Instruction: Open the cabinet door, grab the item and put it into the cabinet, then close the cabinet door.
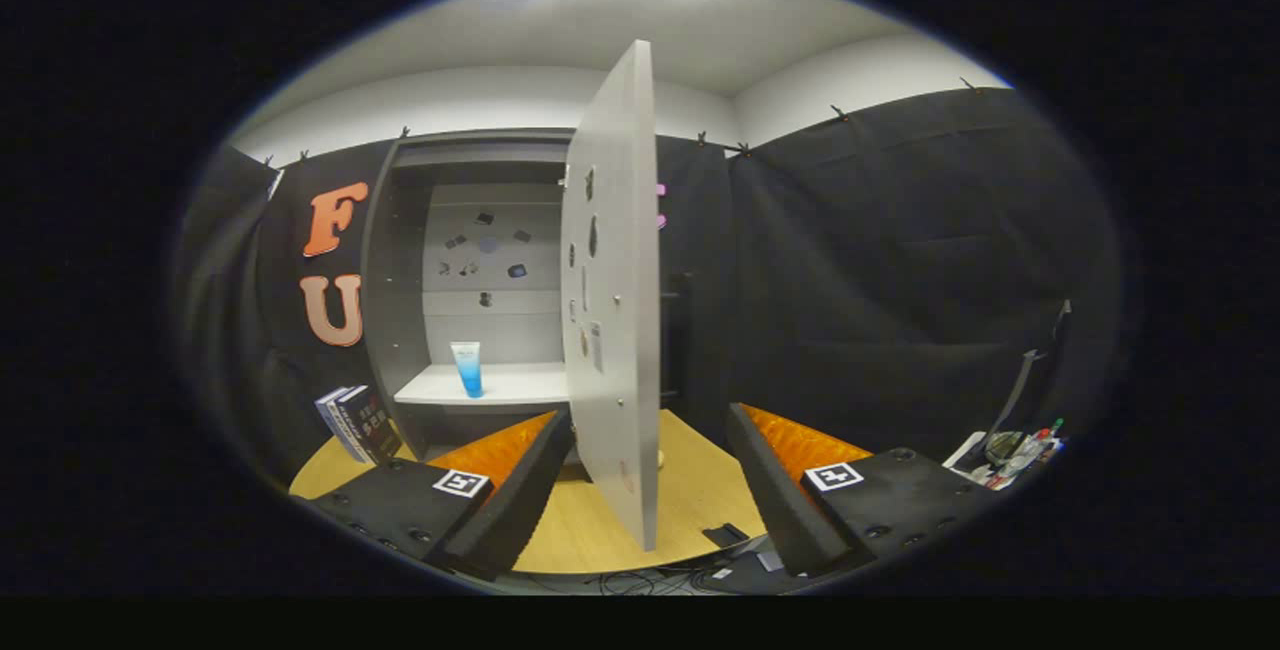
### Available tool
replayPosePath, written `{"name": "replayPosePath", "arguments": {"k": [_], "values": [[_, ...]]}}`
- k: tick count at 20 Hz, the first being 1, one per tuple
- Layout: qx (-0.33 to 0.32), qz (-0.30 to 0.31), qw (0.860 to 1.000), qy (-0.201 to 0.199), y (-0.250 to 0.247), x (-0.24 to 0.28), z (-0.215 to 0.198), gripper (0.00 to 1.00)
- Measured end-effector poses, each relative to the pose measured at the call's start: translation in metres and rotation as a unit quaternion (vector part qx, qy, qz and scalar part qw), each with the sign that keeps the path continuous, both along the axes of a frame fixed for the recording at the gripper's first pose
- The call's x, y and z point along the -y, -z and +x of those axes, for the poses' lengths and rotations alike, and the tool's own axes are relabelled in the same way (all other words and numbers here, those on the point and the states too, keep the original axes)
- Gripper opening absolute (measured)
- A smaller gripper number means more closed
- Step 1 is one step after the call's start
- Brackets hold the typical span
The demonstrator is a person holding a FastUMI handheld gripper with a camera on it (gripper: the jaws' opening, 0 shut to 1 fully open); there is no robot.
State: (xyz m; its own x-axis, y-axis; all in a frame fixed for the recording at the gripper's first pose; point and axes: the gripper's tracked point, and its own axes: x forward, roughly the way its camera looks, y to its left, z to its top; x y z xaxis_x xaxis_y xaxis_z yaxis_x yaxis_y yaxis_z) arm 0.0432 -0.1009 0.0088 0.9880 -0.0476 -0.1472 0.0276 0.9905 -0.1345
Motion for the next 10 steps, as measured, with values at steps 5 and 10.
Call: {"name": "replayPosePath", "arguments": {"k": [5, 10], "values": [[-0.019, -0.003, 1.000, 0.007, 0.020, 0.046, 0.017, 0.99], [-0.051, 0.008, 0.999, 0.000, 0.053, 0.066, 0.040, 0.99]]}}
